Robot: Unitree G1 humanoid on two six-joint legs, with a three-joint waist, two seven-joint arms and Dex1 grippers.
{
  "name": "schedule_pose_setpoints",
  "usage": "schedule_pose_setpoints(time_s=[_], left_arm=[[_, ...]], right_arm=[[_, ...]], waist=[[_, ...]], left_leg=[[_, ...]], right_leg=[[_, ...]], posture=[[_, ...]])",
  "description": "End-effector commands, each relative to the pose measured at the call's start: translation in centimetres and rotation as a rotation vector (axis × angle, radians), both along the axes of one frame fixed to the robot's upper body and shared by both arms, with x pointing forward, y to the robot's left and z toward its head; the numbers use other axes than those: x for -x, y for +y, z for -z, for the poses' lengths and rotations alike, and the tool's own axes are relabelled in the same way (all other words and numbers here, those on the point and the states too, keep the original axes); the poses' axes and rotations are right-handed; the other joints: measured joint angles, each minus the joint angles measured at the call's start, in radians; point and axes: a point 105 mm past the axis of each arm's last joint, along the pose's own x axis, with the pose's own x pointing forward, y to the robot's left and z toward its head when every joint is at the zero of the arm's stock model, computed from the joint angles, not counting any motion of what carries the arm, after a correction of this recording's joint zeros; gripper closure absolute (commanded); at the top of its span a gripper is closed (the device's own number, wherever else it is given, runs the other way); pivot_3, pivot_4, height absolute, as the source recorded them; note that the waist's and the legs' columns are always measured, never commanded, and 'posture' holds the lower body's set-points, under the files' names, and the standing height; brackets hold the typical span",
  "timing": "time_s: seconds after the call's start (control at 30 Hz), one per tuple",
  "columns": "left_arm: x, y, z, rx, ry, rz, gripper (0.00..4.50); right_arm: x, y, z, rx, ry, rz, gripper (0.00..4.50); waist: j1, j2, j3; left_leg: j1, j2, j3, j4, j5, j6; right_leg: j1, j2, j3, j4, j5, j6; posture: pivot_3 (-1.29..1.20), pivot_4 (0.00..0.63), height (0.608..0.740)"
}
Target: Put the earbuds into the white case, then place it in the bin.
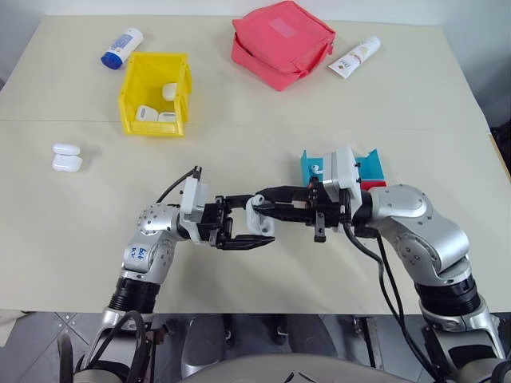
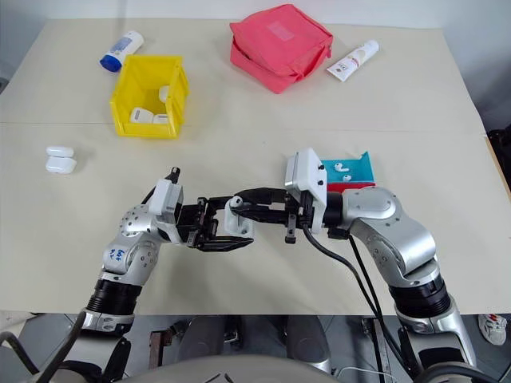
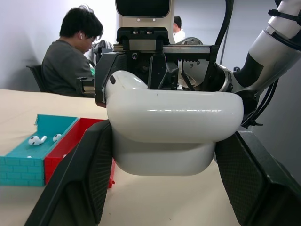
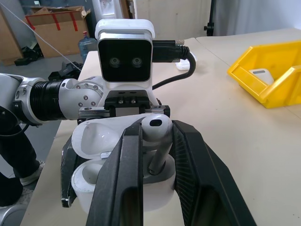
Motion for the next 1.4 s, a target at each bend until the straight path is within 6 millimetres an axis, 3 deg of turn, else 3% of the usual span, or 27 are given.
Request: schedule_pose_setpoints(time_s=[0.03,0.43,0.83,1.17,1.4], left_arm=[[0.8,0.0,-2.9,0.072,-0.133,0.022,1.62],[-0.3,0.8,-4.5,0.197,-0.134,-0.079,1.62],[-0.3,1.2,-5.0,0.234,-0.148,-0.122,1.62],[-0.9,1.3,-5.2,0.235,-0.165,-0.139,1.62],[-0.2,1.1,-3.7,0.171,-0.154,-0.093,1.62]], right_arm=[[-0.2,-0.9,1.6,0.058,0.052,0.037,3.98],[-0.6,-2.6,2.4,0.059,0.088,0.039,3.98],[-0.6,-3.8,1.1,0.028,0.114,-0.02,3.98],[-0.9,-2.5,0.5,0.019,0.083,-0.084,3.98],[-0.9,-1.7,-1.4,0.005,0.005,-0.106,3.98]], waist=[[0.0,0.0,0.0],[0.0,0.0,0.0],[0.0,0.0,0.0],[0.0,0.0,0.0],[0.0,0.0,0.0]], left_leg=[[0.0,0.0,0.0,0.0,0.0,0.0],[0.0,0.0,0.0,0.0,0.0,0.0],[0.0,0.0,0.0,0.0,0.0,0.0],[0.0,0.0,-0.001,0.0,0.0,0.0],[0.0,0.0,-0.001,0.0,0.0,0.0]], right_leg=[[0.0,0.0,0.0,0.0,0.0,0.0],[0.0,0.0,0.0,0.0,0.0,0.0],[0.001,0.0,0.0,-0.001,0.0,0.0],[0.001,0.0,-0.001,-0.001,0.0,0.0],[0.001,0.0,-0.001,-0.001,0.0,0.0]], posture=[[0.0,0.15,0.74],[0.0,0.15,0.74],[0.0,0.15,0.74],[0.0,0.15,0.74],[0.0,0.15,0.74]])
